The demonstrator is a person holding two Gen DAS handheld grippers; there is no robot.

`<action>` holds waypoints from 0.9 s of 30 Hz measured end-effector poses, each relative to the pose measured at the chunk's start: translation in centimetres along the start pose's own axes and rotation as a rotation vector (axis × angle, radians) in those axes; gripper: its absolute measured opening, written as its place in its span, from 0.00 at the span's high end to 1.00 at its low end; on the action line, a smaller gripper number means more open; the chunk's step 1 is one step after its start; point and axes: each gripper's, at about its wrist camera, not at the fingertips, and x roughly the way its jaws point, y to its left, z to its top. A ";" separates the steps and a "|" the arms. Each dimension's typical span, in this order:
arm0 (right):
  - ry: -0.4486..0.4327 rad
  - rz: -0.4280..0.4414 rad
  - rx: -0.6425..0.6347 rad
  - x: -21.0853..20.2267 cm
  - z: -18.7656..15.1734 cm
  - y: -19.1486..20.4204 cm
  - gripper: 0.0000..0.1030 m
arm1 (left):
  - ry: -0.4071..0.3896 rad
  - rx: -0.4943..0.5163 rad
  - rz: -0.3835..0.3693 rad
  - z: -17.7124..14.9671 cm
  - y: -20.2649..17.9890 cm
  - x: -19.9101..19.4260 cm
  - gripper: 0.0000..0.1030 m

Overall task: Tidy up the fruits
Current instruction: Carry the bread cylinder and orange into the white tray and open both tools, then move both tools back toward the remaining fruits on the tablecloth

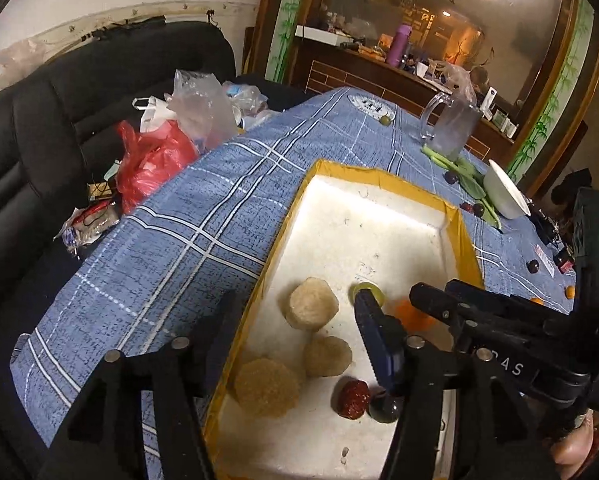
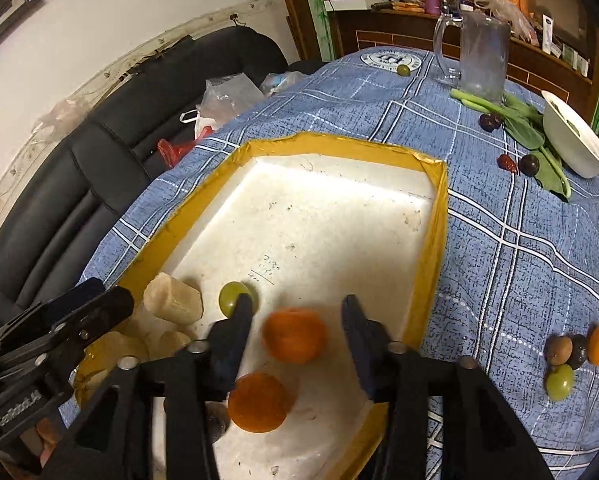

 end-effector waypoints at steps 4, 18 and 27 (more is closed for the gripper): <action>-0.020 0.000 0.013 -1.3 -0.3 -0.1 0.43 | -0.007 -0.001 -0.009 0.1 -0.3 -1.0 0.43; -0.190 -0.053 0.121 -11.0 -6.0 -4.2 0.35 | -0.107 0.230 0.095 -3.0 -7.7 -5.1 0.37; -0.211 -0.134 0.192 -14.7 -10.3 -8.4 0.35 | -0.168 0.362 0.067 -5.4 -12.5 -7.9 0.29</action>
